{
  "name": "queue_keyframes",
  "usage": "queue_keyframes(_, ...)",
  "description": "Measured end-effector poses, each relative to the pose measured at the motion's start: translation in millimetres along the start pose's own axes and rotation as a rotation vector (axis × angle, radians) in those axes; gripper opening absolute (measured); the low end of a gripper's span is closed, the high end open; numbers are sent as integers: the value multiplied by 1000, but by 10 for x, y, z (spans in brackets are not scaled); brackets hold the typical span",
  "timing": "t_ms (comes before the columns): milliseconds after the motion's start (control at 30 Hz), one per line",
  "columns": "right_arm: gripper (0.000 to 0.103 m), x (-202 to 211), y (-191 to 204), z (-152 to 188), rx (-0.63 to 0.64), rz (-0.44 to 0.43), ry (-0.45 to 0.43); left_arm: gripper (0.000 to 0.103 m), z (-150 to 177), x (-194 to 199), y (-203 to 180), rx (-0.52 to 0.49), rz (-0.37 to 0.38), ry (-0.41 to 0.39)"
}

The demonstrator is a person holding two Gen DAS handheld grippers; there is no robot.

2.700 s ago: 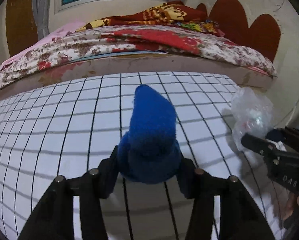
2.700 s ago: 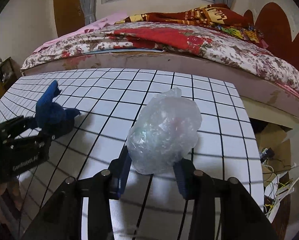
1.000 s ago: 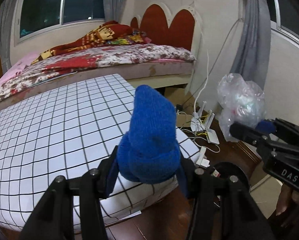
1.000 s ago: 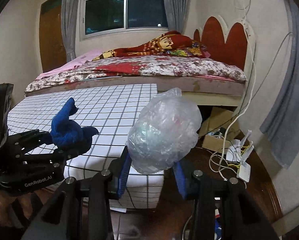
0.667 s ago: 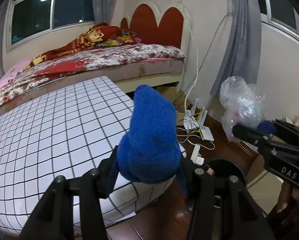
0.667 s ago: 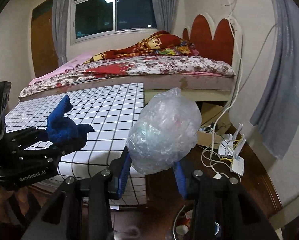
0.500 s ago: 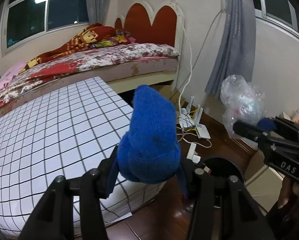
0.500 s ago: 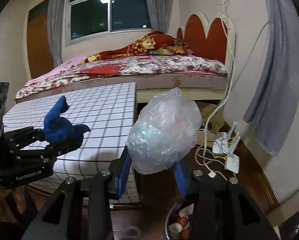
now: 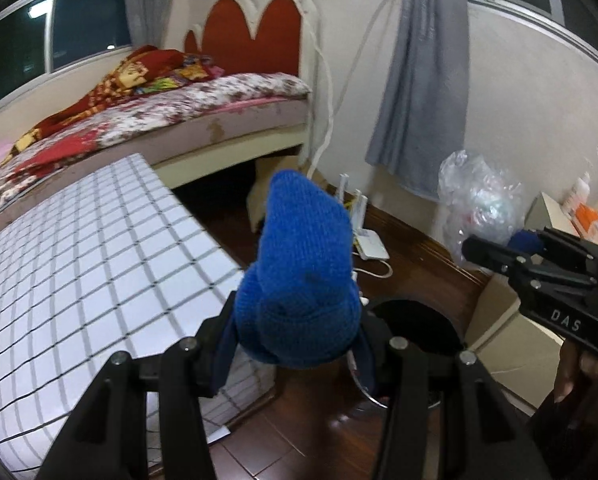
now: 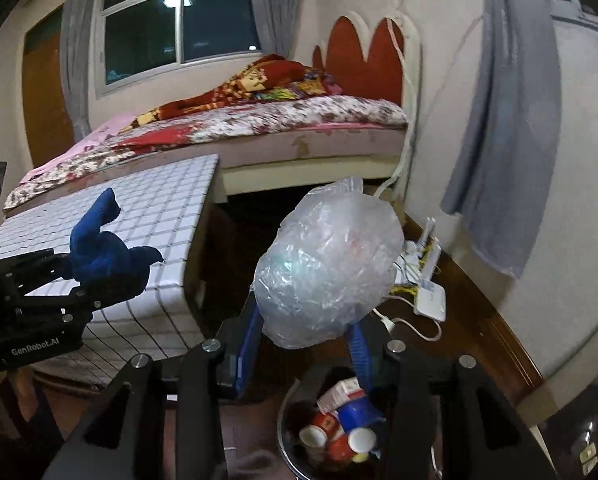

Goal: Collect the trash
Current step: 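Carry the blue hat and plastic bag over the black bin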

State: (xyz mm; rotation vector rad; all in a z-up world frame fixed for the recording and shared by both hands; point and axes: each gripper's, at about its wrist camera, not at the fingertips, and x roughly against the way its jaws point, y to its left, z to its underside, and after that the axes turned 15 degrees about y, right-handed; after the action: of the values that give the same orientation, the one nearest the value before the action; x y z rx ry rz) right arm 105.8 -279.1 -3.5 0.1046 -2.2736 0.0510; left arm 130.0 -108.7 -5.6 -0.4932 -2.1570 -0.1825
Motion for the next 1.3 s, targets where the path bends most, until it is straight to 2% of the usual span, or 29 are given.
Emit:
queue_keyframes(200, 42, -87, -308, 202, -49, 35, 51, 52, -8, -203, -318, -73, 59, 32)
queue_keyframes(567, 43, -382, -713, 727, -103, 66, 172, 52, 120, -779, -768, -154, 149, 161)
queue_keyframes(833, 43, -638, -925, 963, -135, 69, 254, 52, 151, -1198, -973, -192, 171, 244)
queue_keyframes(1300, 43, -1309, -990, 1195, -40, 68, 421, 55, 217, -1770, -1120, -203, 187, 354)
